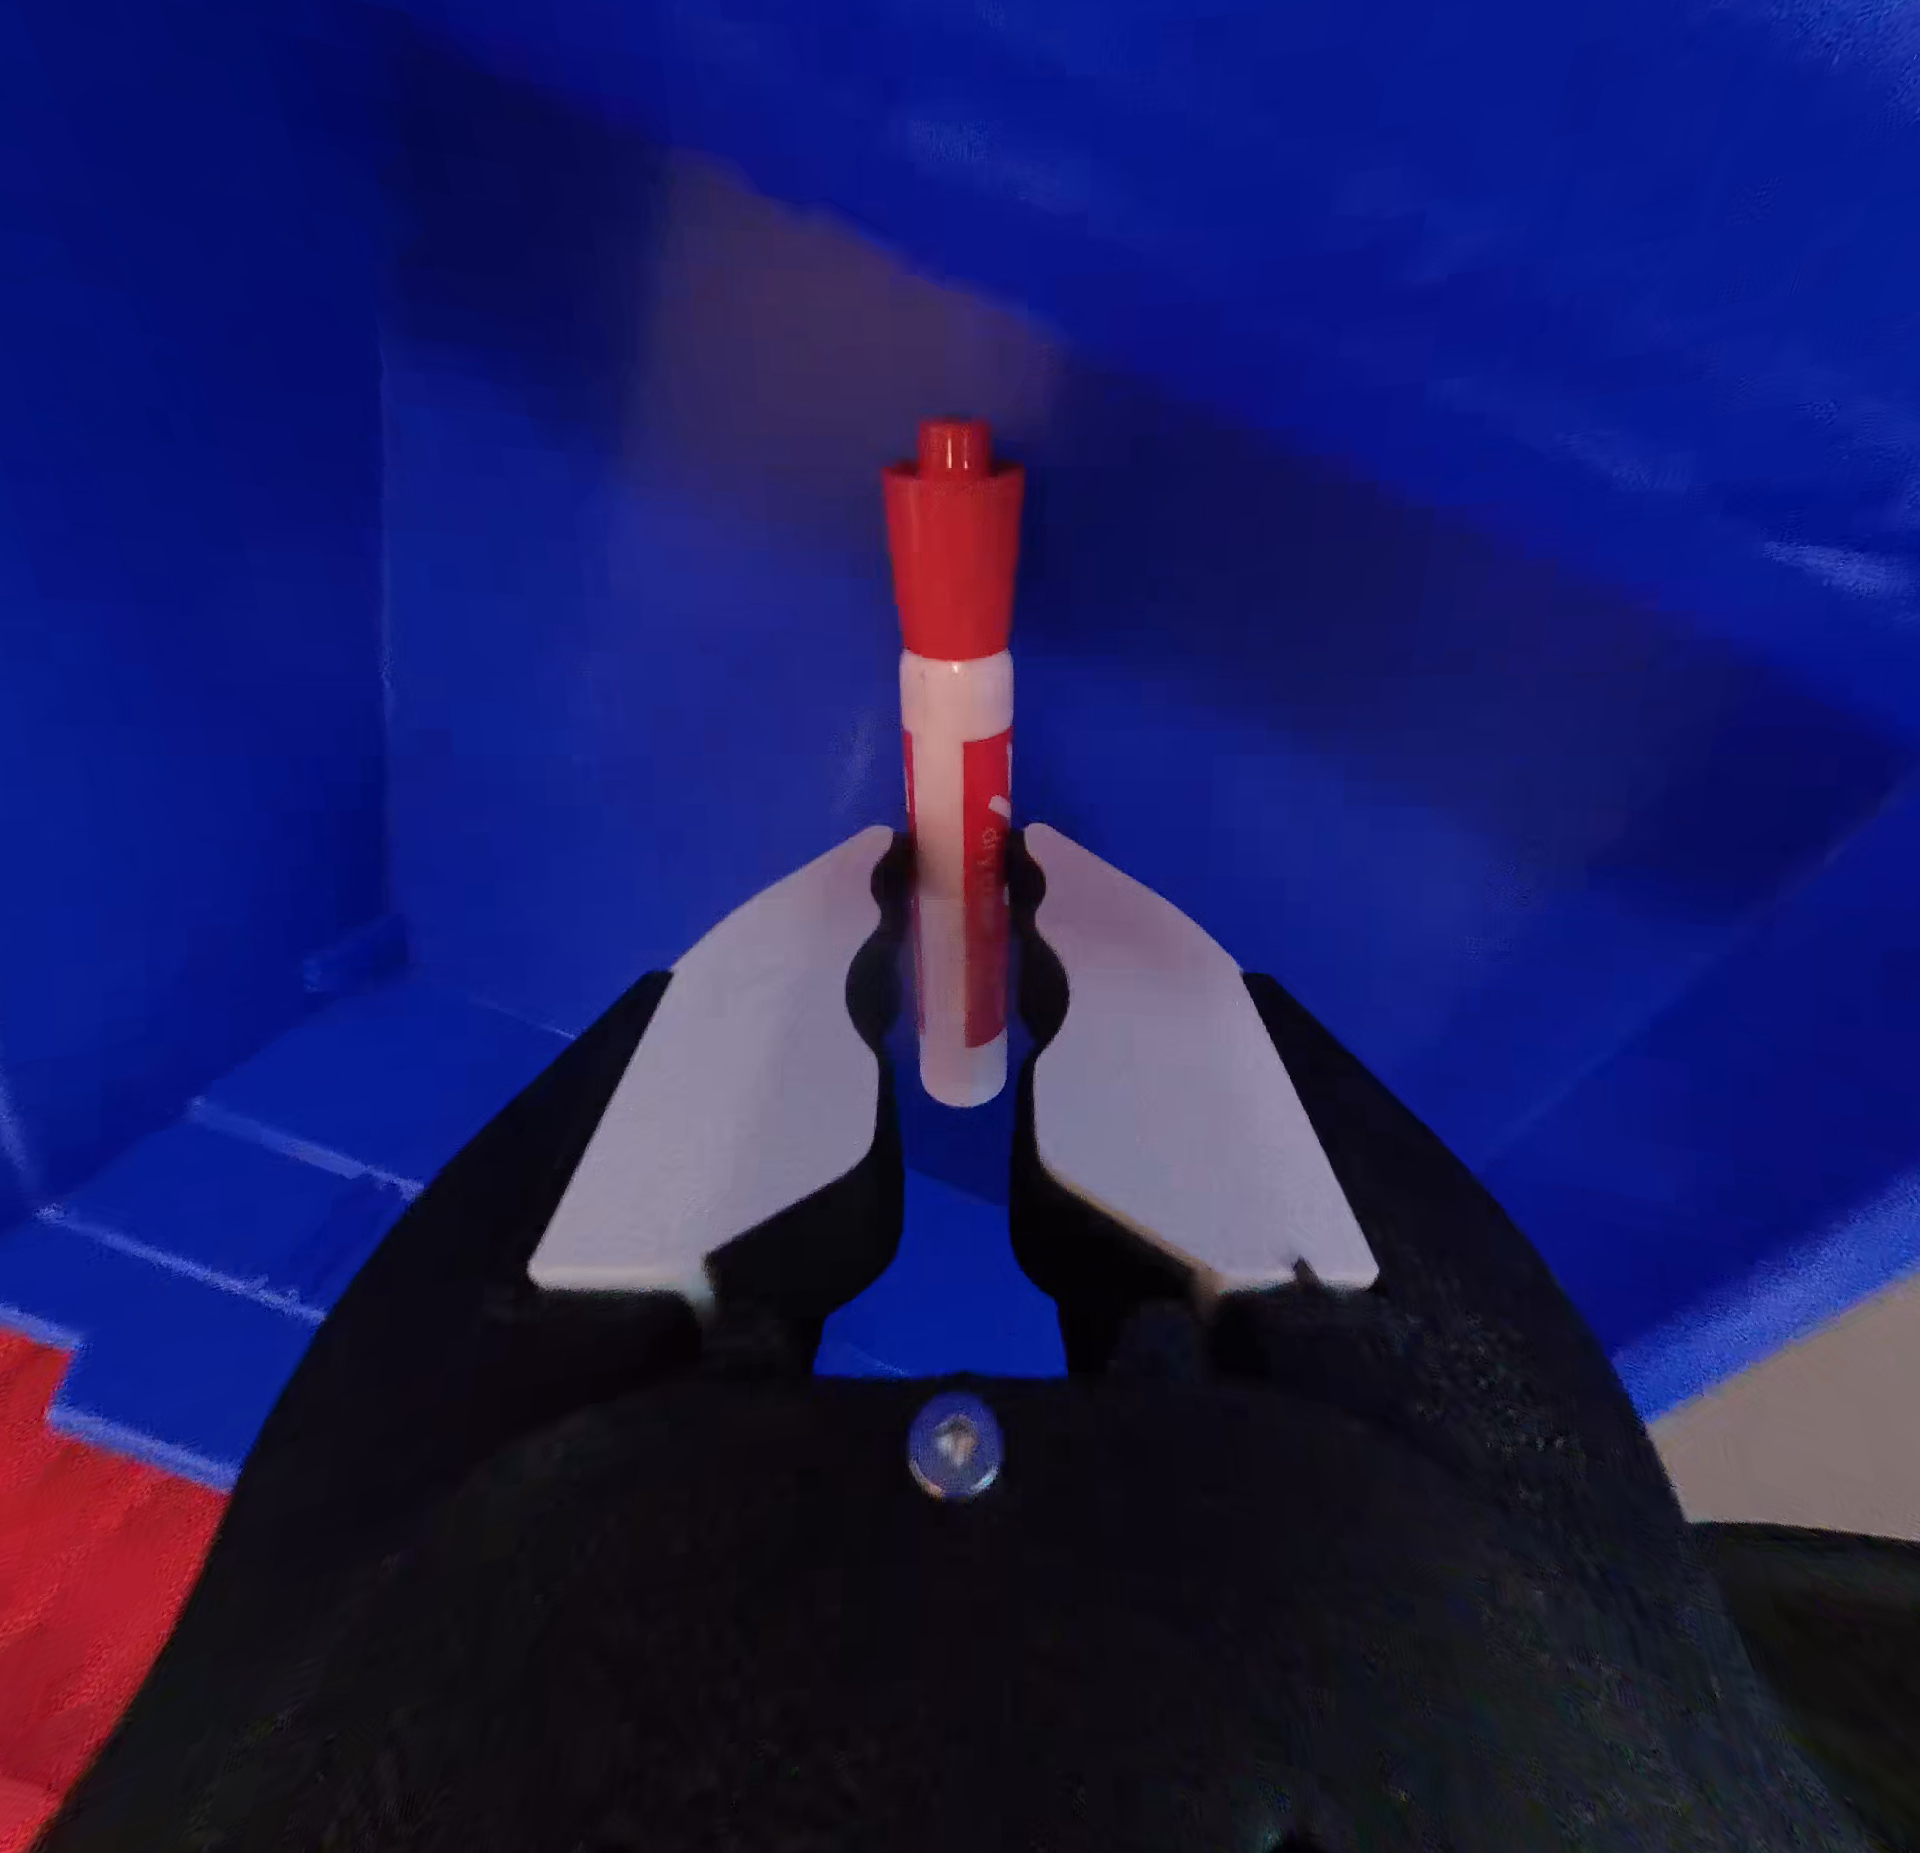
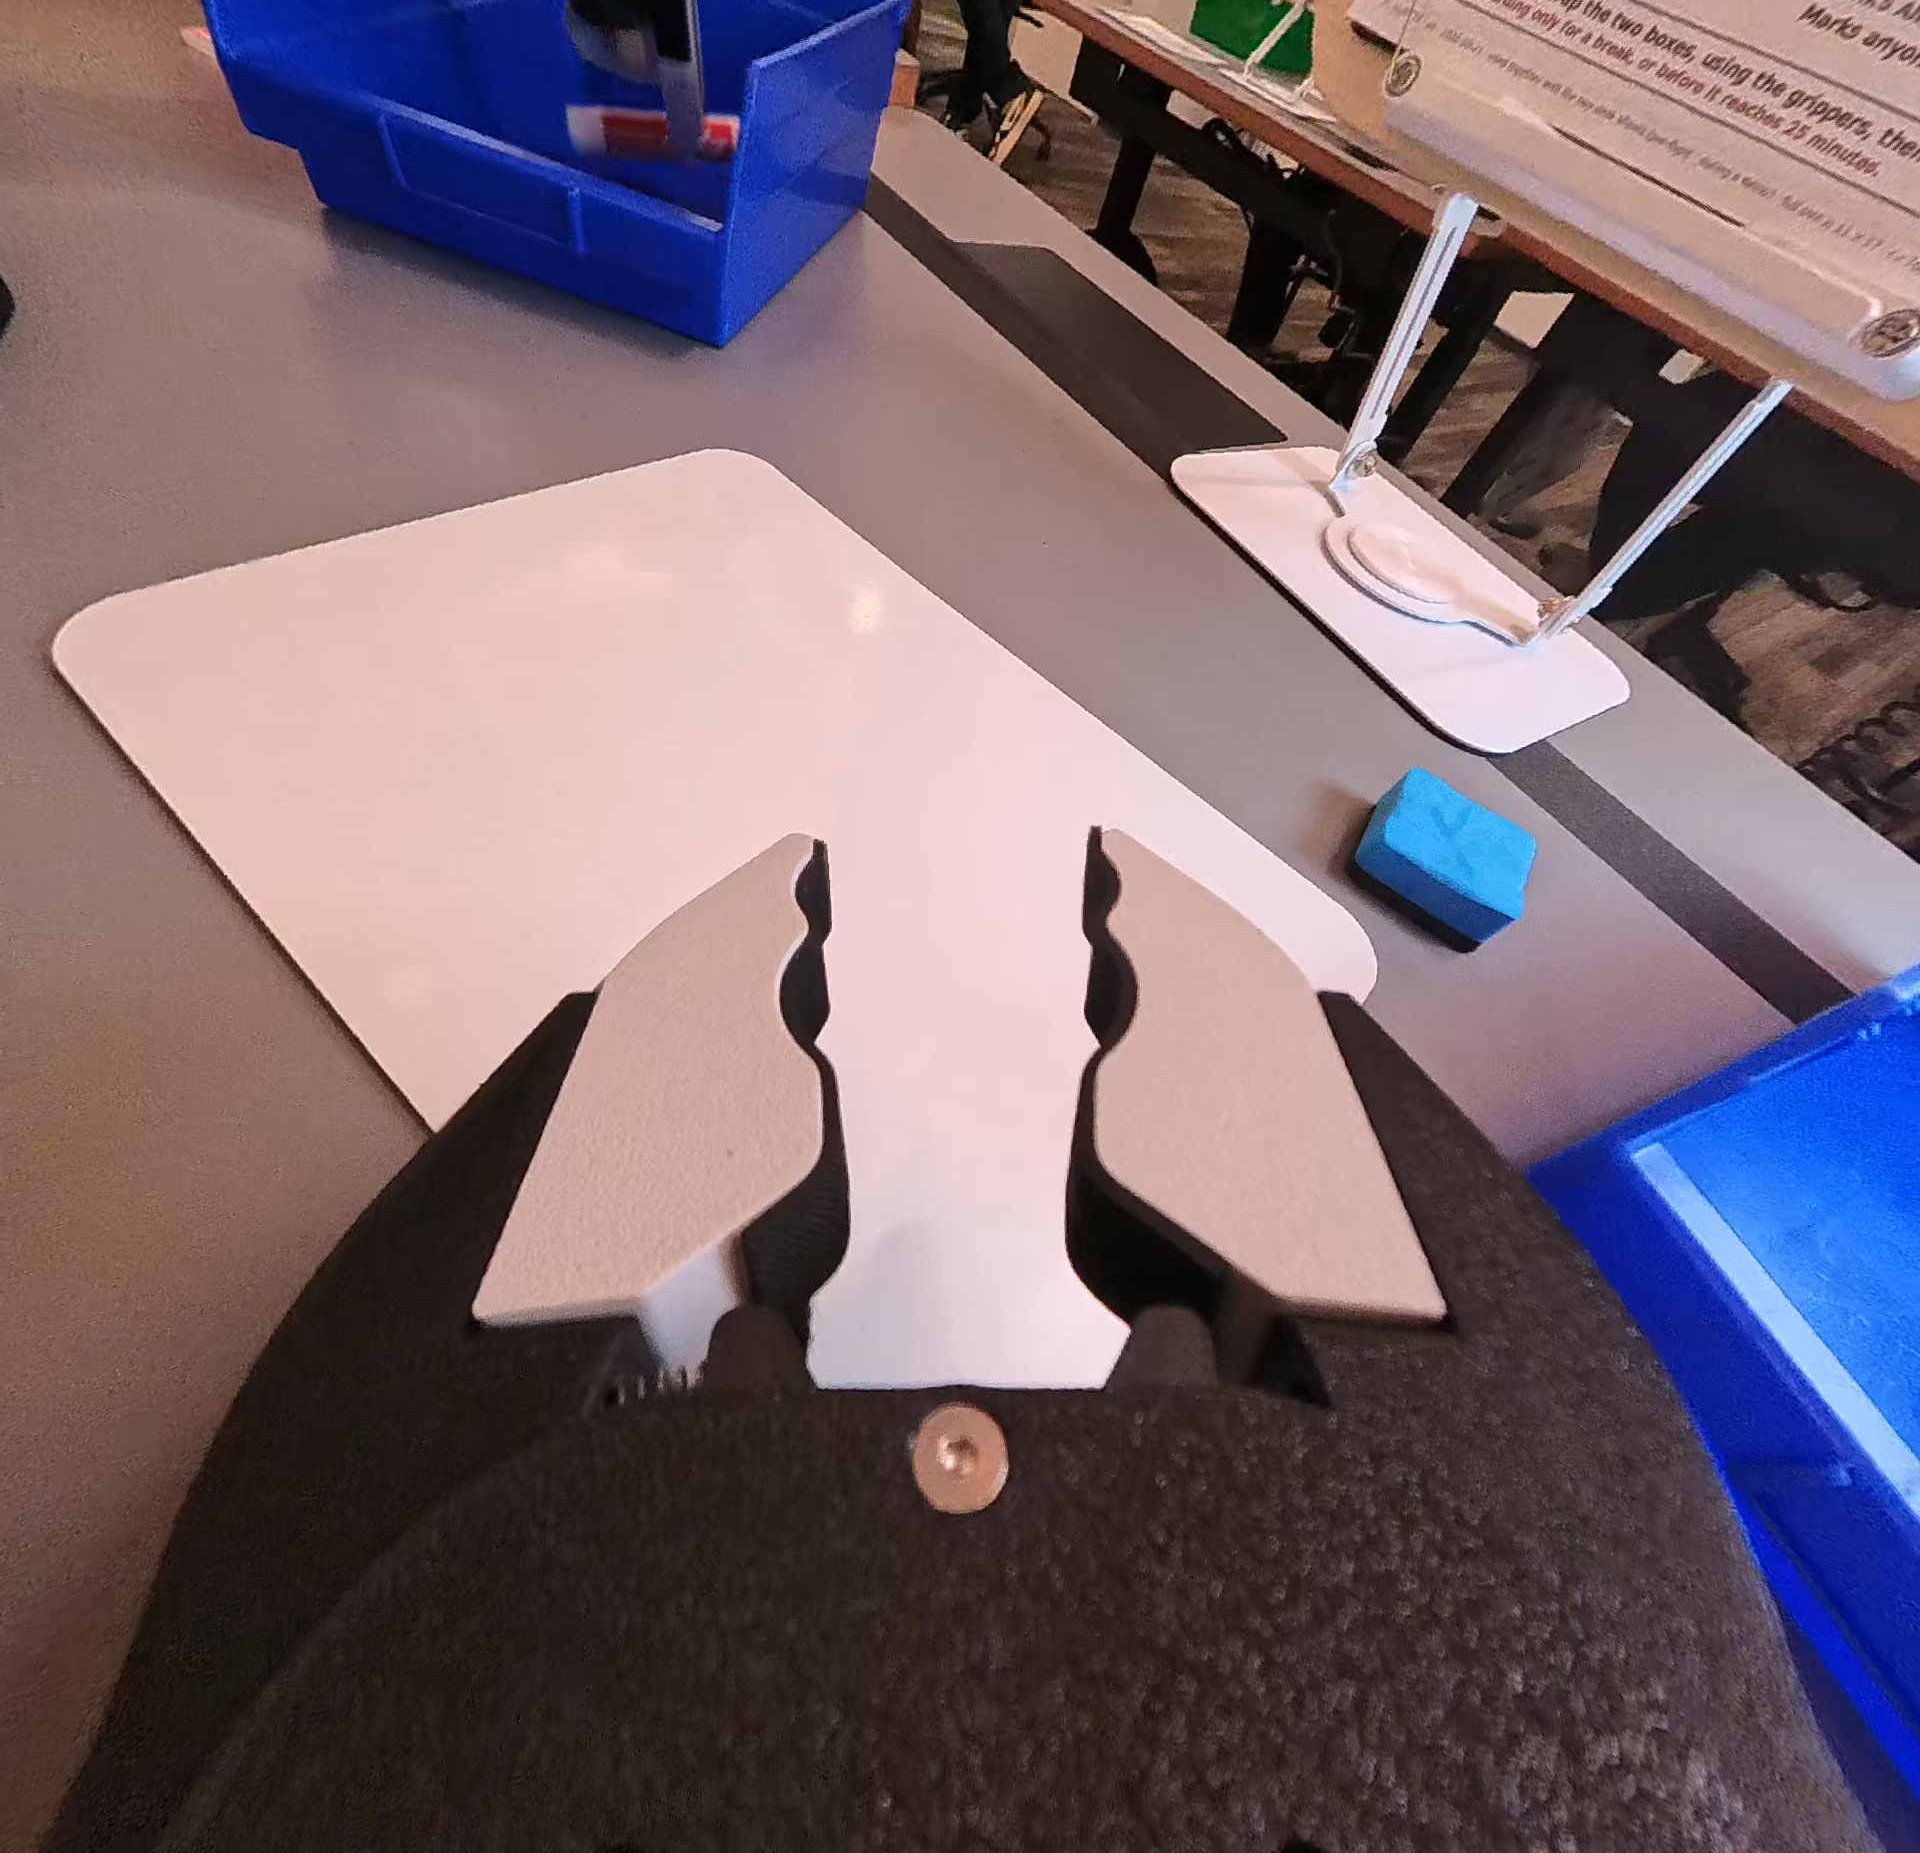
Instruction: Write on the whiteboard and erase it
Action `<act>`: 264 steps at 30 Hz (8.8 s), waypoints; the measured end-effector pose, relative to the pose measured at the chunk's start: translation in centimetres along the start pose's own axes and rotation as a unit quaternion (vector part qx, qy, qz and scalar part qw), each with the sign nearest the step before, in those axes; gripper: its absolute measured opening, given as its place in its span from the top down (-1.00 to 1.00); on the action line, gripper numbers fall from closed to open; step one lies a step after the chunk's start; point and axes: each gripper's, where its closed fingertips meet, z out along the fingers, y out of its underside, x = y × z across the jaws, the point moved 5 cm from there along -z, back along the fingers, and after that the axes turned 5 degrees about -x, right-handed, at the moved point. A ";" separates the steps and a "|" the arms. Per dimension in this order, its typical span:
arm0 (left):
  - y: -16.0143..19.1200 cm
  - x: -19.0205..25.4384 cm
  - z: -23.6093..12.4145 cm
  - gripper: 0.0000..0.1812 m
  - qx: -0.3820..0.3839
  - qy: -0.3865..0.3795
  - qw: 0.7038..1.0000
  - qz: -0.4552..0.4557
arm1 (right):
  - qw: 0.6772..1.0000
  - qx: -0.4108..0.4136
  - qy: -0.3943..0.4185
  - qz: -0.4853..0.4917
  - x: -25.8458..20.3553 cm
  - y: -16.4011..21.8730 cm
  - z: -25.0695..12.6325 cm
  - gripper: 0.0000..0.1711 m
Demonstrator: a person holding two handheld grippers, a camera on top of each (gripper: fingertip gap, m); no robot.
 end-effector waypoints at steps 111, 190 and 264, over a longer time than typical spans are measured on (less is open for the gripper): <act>1.7 38.2 -14.4 0.77 0.472 0.571 0.611 0.280 | 0.962 0.190 -0.190 0.045 -3.9 -6.3 -1.7 0.62; 1.9 40.5 -12.3 0.79 0.394 0.662 0.611 0.180 | 0.965 0.157 -0.191 0.084 -4.4 -4.6 0.2 0.60; 2.3 41.7 -14.2 0.78 0.306 0.729 0.580 0.197 | 0.973 0.171 -0.150 -0.043 -4.7 -6.1 -1.9 0.61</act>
